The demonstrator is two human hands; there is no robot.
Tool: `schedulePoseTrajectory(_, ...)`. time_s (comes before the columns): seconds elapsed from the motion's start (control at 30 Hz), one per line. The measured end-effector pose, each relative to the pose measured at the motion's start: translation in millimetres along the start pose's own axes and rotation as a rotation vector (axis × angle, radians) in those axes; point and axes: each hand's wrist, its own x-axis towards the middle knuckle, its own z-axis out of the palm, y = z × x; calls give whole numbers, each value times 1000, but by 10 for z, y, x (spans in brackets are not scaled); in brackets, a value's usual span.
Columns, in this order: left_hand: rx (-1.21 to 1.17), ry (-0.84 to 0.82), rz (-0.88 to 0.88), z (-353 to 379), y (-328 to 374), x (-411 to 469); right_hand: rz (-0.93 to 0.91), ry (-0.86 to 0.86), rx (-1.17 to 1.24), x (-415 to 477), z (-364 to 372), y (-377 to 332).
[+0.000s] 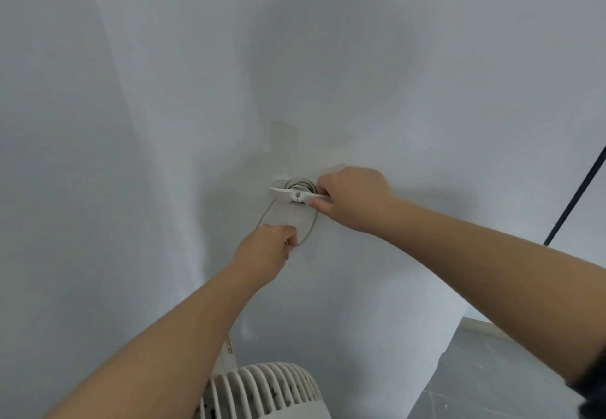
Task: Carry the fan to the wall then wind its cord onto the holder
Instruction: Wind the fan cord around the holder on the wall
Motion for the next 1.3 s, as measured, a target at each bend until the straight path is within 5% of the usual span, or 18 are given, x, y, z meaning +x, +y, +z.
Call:
schedulePoseTrajectory(0.17,-52,14,-132,-12,-70,9,-120,214,-142,19,10,-79)
schedulePoseTrajectory(0.33,-130,15,-247,15,-152,5,-178,299,21,148,122,-182)
schedulePoseTrajectory(0.63,-309,124,-320,-49,-274,-29,19,585,295,152,367,-339)
schedulePoseTrajectory(0.9,-494,302,-411,-168,-207,5,75,641,346,176,403,-411)
schedulePoseTrajectory(1.3,-456,474,-463,-311,-235,189,89,655,375,207,441,-423)
